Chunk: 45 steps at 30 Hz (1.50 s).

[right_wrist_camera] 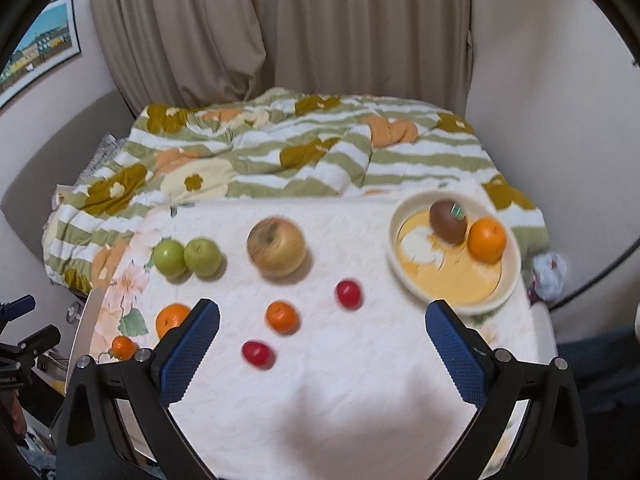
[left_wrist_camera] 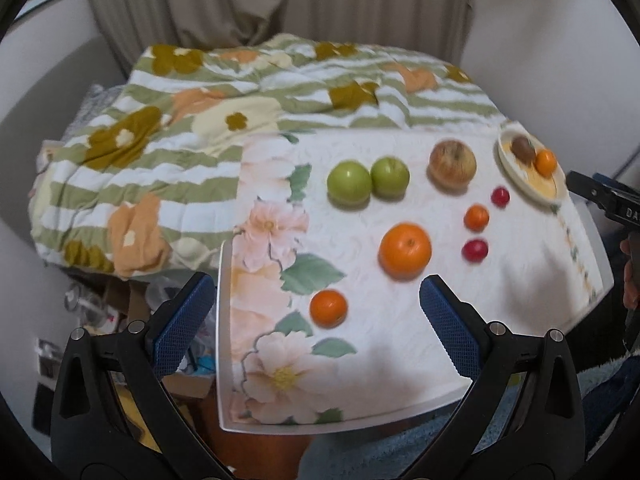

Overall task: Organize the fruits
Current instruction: 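Grasp a small mandarin with the left tool while the right tool grasps a red tomato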

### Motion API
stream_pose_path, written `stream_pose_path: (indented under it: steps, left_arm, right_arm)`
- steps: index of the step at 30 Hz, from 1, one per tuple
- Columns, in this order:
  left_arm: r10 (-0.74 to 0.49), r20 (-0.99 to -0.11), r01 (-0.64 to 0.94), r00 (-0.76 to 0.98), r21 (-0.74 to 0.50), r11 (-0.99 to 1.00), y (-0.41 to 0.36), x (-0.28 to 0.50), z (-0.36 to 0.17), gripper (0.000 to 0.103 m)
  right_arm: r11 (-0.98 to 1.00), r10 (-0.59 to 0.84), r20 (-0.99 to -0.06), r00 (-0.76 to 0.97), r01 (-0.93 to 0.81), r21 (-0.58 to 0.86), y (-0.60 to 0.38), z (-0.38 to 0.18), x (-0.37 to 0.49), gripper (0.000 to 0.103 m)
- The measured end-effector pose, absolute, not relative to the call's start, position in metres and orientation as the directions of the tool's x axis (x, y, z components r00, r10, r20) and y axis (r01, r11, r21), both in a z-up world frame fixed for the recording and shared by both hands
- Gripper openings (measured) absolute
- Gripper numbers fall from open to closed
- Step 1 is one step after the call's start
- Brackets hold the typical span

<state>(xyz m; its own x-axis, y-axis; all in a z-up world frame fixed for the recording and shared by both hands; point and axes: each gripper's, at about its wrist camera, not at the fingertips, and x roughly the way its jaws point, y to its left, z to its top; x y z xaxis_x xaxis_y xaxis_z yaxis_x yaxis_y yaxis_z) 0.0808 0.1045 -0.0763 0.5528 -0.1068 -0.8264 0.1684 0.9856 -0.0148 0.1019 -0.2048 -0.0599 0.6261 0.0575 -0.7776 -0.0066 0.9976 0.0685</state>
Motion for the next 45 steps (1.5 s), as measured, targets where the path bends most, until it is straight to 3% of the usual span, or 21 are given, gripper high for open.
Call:
stream_pose_path:
  steps: [10, 13, 18, 22, 27, 29, 35, 38, 42, 45]
  left_arm:
    - [-0.177, -0.872, 0.382, 0.457, 0.013, 0.924, 0.104, 0.093, -0.124, 0.1]
    - [-0.198, -0.889, 0.417, 0.412, -0.009, 0.909, 0.101, 0.098, -0.142, 0.086]
    - [-0.2, -0.905, 0.424, 0.375, -0.025, 0.905, 0.099, 0.108, -0.165, 0.083]
    - [-0.195, -0.914, 0.433, 0.356, -0.024, 0.901, 0.096, 0.113, -0.178, 0.073]
    - [-0.185, -0.925, 0.446, 0.333, -0.019, 0.895, 0.09, 0.115, -0.188, 0.069]
    - [-0.183, -0.93, 0.449, 0.32, -0.022, 0.893, 0.088, 0.115, -0.193, 0.062]
    - [-0.169, -0.937, 0.444, 0.305, -0.017, 0.896, 0.085, 0.115, -0.199, 0.044]
    - [-0.175, -0.937, 0.434, 0.303, -0.027, 0.9, 0.087, 0.116, -0.199, 0.044]
    - [-0.169, -0.936, 0.427, 0.308, -0.023, 0.904, 0.089, 0.116, -0.199, 0.044]
    - [-0.161, -0.938, 0.409, 0.308, -0.022, 0.912, 0.093, 0.117, -0.198, 0.044]
  right_arm:
    - [0.994, 0.013, -0.842, 0.54, 0.086, 0.07, -0.157, -0.107, 0.092, 0.103]
    - [0.992, 0.01, -0.859, 0.513, 0.103, 0.073, -0.15, -0.119, 0.093, 0.103]
    - [0.995, -0.01, -0.885, 0.466, 0.096, 0.039, -0.143, -0.141, 0.099, 0.102]
    - [0.995, -0.017, -0.899, 0.439, 0.097, 0.029, -0.141, -0.157, 0.103, 0.1]
    - [0.996, -0.009, -0.91, 0.415, 0.085, 0.029, -0.138, -0.17, 0.107, 0.1]
    - [0.997, -0.005, -0.913, 0.407, 0.077, 0.029, -0.138, -0.174, 0.109, 0.099]
    - [0.998, 0.01, -0.92, 0.392, 0.057, 0.036, -0.135, -0.179, 0.116, 0.087]
    - [0.999, 0.002, -0.922, 0.386, 0.04, 0.019, -0.132, -0.181, 0.12, 0.087]
    - [1.0, 0.0, -0.928, 0.372, 0.005, 0.002, -0.129, -0.186, 0.128, 0.069]
    - [1.0, 0.003, -0.93, 0.368, -0.009, 0.0, -0.126, -0.189, 0.132, 0.063]
